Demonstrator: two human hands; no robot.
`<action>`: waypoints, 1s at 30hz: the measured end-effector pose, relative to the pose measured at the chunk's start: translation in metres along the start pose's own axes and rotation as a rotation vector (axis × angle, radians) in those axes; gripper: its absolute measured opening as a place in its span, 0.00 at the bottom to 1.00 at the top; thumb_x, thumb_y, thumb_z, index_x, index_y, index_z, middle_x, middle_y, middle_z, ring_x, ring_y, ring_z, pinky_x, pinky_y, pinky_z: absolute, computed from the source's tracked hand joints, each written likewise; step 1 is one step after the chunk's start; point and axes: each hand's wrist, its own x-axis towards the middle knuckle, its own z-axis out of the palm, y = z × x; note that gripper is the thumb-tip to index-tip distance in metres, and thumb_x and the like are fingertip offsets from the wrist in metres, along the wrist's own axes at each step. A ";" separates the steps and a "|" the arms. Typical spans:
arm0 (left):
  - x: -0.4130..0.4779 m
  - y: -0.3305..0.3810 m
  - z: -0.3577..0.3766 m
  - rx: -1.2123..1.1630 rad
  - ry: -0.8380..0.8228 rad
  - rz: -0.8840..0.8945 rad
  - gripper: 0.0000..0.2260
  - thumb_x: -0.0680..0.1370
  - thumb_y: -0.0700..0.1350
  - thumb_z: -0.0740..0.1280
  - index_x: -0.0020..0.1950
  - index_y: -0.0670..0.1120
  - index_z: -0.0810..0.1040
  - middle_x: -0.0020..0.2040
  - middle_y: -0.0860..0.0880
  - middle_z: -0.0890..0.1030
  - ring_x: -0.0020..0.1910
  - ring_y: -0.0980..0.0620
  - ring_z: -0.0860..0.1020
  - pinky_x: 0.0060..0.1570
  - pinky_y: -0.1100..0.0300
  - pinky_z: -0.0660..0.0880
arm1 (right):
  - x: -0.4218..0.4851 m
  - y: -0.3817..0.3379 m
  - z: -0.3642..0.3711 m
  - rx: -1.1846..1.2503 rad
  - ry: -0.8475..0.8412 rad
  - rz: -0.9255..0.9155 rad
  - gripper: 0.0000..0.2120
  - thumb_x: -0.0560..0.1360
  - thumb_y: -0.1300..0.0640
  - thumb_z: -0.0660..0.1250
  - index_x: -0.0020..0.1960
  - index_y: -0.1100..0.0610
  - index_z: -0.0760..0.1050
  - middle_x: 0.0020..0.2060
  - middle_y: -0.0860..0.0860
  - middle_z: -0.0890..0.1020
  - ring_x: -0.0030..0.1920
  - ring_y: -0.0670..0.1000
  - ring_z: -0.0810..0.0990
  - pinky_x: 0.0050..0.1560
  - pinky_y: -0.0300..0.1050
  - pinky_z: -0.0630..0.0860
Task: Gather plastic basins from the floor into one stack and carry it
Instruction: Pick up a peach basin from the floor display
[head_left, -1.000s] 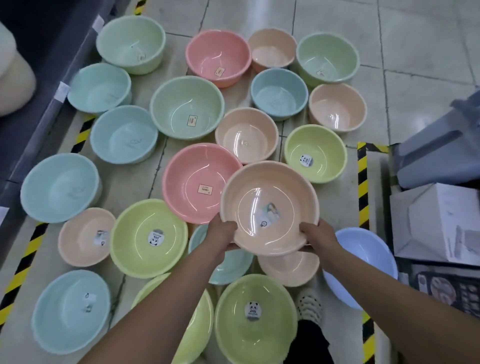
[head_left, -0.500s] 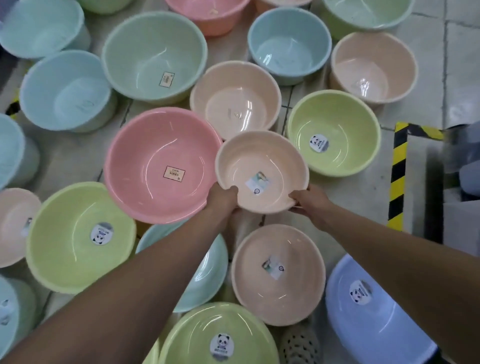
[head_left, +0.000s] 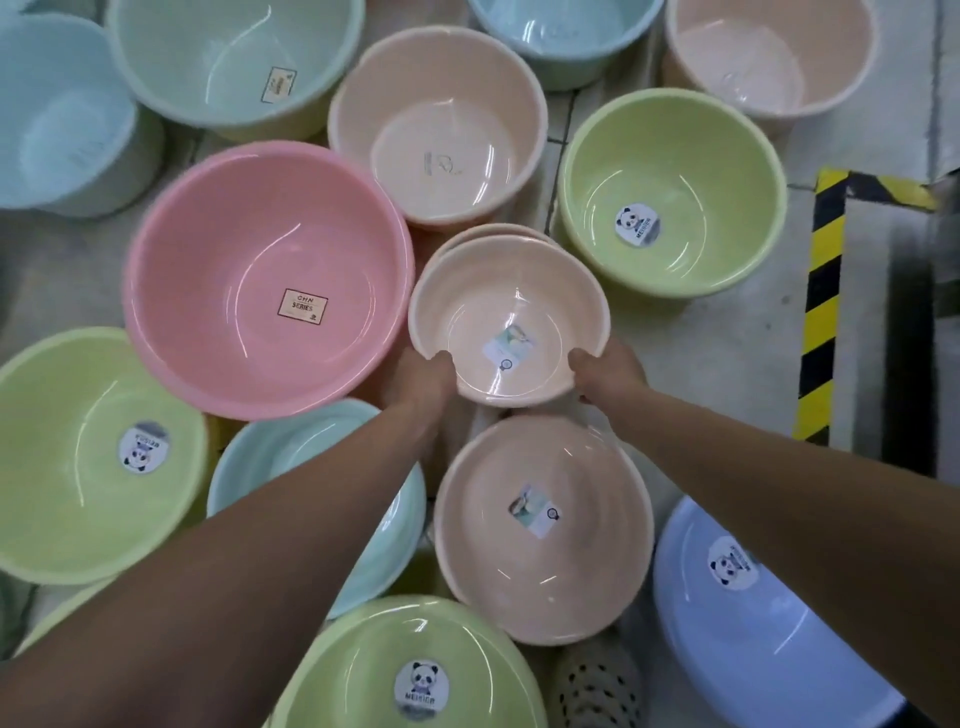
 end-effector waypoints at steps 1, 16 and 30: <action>0.005 -0.001 0.001 0.015 -0.005 0.022 0.26 0.60 0.51 0.62 0.57 0.52 0.78 0.49 0.50 0.84 0.50 0.45 0.82 0.56 0.44 0.79 | 0.002 -0.002 0.000 0.003 0.014 -0.013 0.19 0.71 0.53 0.65 0.62 0.55 0.77 0.53 0.55 0.83 0.52 0.59 0.82 0.57 0.58 0.80; -0.014 0.033 0.008 -0.030 -0.010 0.025 0.14 0.70 0.40 0.67 0.55 0.46 0.73 0.54 0.40 0.82 0.54 0.38 0.81 0.56 0.42 0.78 | 0.026 -0.006 0.000 0.127 0.071 0.063 0.15 0.69 0.62 0.70 0.55 0.56 0.72 0.47 0.56 0.80 0.44 0.56 0.80 0.39 0.50 0.81; -0.178 0.034 -0.185 -0.234 0.018 0.014 0.20 0.74 0.35 0.63 0.62 0.48 0.63 0.48 0.50 0.75 0.43 0.54 0.75 0.35 0.60 0.70 | -0.197 -0.068 0.001 -0.170 -0.095 -0.127 0.05 0.70 0.61 0.66 0.44 0.54 0.77 0.39 0.55 0.82 0.38 0.56 0.81 0.41 0.55 0.82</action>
